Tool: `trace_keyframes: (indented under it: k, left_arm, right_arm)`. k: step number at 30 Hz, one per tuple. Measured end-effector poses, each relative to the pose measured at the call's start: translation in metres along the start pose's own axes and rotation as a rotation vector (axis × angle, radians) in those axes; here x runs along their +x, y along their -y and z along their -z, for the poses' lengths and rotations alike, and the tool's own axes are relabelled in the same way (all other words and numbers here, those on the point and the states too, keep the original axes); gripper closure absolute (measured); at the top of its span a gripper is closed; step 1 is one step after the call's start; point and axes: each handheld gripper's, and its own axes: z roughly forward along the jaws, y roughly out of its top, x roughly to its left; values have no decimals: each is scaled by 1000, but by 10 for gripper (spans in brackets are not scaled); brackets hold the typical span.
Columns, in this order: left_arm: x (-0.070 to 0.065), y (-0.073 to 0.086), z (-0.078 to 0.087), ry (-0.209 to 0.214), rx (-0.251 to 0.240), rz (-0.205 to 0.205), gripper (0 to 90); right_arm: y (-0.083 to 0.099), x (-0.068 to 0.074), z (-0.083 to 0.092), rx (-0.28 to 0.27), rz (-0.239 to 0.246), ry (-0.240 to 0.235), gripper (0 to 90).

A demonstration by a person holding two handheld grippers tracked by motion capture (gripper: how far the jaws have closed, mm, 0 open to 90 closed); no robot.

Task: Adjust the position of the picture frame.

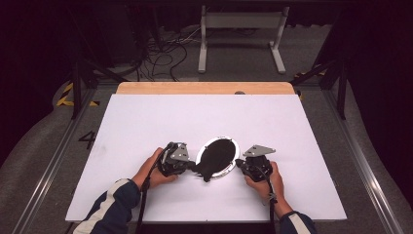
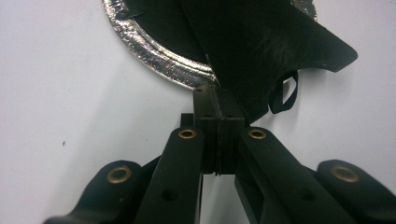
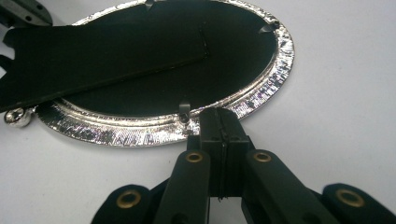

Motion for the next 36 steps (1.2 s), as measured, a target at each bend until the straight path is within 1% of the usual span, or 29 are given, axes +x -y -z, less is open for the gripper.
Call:
trace_keyframes:
  k: [2, 4, 5, 8, 9, 10, 11, 13, 16, 20, 24, 25, 29, 31, 32, 36]
  left_arm:
    - [-2, 0, 0, -4, 7, -4, 900]
    - [-2, 0, 0, 1, 3, 0, 900]
    - [-3, 1, 0, 13, -8, 7, 900]
    - [-5, 1, 0, 18, -10, 11, 900]
    - [-5, 2, 1, 23, -13, 12, 900]
    - [-5, 2, 1, 23, -13, 12, 900]
    - [-6, 3, 1, 29, -17, 15, 900]
    - [-7, 3, 1, 25, -19, 17, 900]
    - [-9, 4, 3, 30, -13, 10, 900]
    - [-13, 4, 2, 38, -23, 7, 899]
    - [-16, 5, 2, 30, -24, 5, 900]
    - [-17, 5, 3, 31, -25, 13, 900]
    - [-18, 5, 3, 28, -24, 21, 900]
    - [-18, 5, 3, 35, -30, 25, 900]
    - [-18, 5, 3, 37, -30, 19, 900]
    - [-19, 5, 3, 49, -30, 16, 900]
  right_arm:
    - [-1, 2, -1, -1, 14, 11, 900]
    - [-1, 3, -1, -2, 20, 14, 900]
    - [1, 5, 1, -5, 29, 6, 900]
    - [2, 7, 2, 2, 33, -8, 900]
    - [4, 13, 4, 3, 50, -18, 900]
    - [4, 14, 4, 3, 58, -21, 900]
    - [5, 15, 5, 4, 57, -28, 900]
    - [5, 15, 5, 2, 55, -38, 900]
    - [7, 16, 6, -3, 55, -41, 900]
    - [8, 17, 8, 1, 57, -56, 900]
    - [9, 16, 9, -3, 52, -72, 900]
    - [9, 15, 9, -2, 51, -74, 900]
    - [9, 15, 8, -4, 48, -75, 900]
    - [8, 15, 8, -1, 50, -72, 900]
    - [8, 15, 7, -3, 49, -71, 900]
    - [6, 15, 5, -4, 44, -61, 900]
